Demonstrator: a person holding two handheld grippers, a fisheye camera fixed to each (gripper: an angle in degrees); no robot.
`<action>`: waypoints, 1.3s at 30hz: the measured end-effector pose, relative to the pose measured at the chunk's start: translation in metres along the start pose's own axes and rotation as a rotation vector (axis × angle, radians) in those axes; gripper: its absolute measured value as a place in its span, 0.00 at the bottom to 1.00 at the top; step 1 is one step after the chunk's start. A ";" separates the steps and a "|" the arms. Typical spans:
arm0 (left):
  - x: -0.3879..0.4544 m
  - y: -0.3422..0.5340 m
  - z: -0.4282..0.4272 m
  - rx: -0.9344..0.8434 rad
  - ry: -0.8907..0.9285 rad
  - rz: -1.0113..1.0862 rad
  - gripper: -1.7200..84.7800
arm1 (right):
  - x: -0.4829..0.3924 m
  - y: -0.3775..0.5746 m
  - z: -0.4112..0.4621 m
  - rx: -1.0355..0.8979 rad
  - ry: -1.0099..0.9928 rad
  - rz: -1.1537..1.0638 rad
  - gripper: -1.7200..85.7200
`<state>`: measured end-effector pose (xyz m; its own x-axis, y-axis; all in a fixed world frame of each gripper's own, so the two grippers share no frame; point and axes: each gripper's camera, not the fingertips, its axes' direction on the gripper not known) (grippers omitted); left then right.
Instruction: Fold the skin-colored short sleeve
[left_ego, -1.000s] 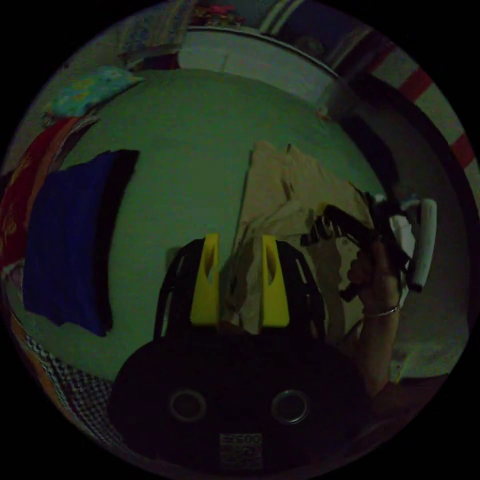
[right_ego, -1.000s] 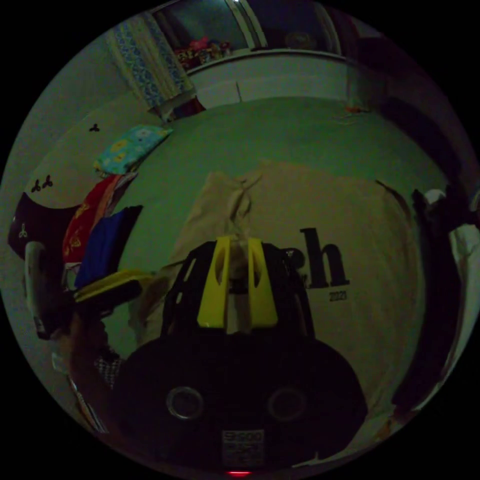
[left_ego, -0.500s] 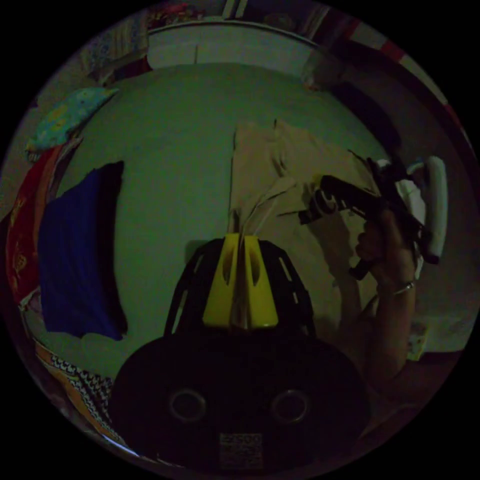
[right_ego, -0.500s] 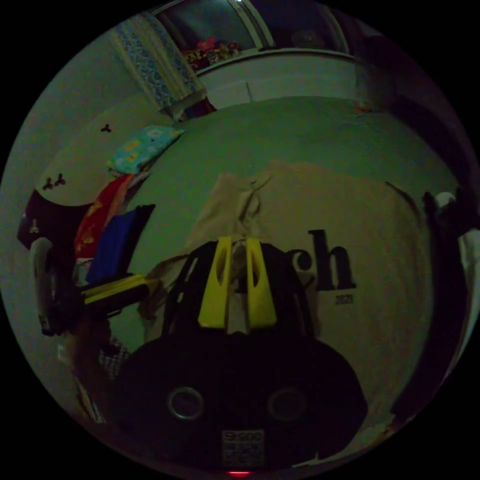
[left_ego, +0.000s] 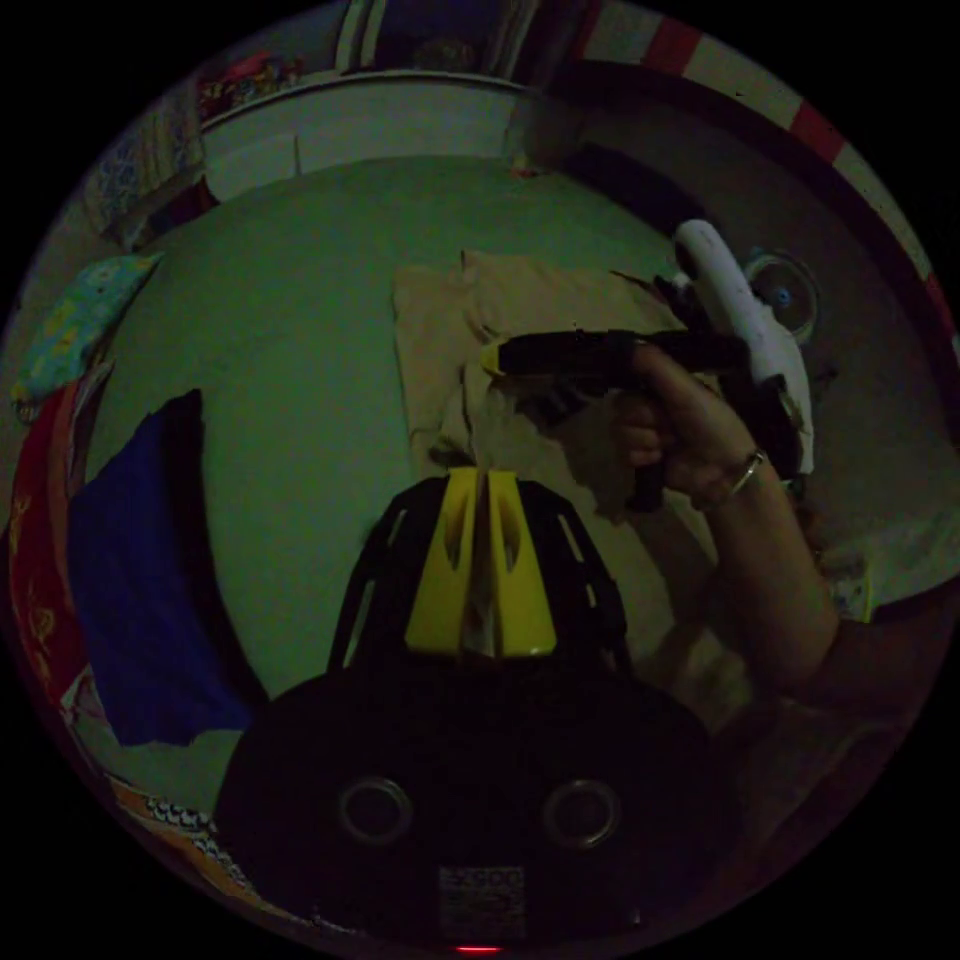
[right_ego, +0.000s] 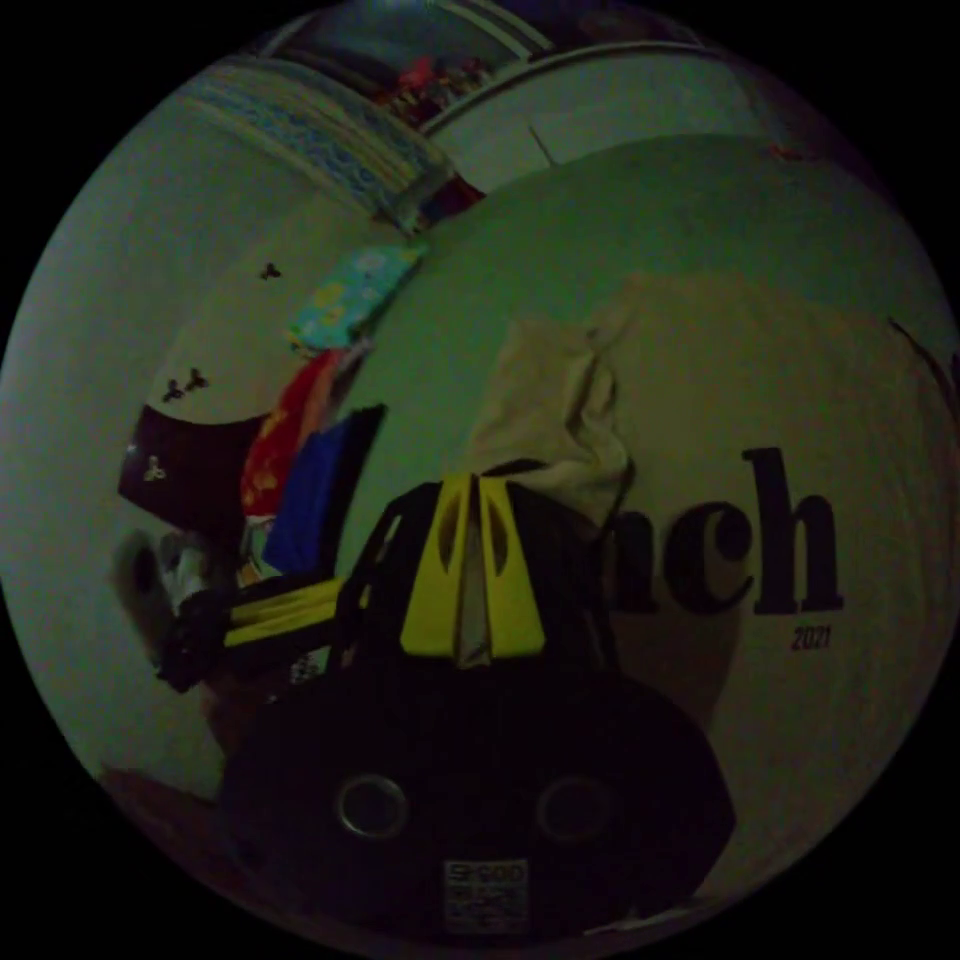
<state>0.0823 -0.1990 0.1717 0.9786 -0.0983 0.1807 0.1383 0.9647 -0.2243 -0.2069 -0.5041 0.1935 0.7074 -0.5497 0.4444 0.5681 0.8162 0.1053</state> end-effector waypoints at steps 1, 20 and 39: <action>-0.003 0.003 -0.005 0.018 0.000 -0.012 0.04 | -0.014 0.001 -0.009 0.046 -0.020 -0.033 0.00; -0.079 0.123 -0.108 0.316 -0.567 -0.891 0.03 | -0.231 -0.002 0.162 -0.281 0.019 -0.416 0.05; -0.042 0.125 -0.111 0.218 -0.298 -0.699 0.02 | -0.201 0.047 0.080 -0.364 0.441 -0.479 0.00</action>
<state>0.0758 -0.1014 0.0300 0.5899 -0.6592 0.4663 0.6431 0.7328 0.2225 -0.3563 -0.3406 0.1805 0.4069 -0.9133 0.0173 0.9058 0.4009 -0.1372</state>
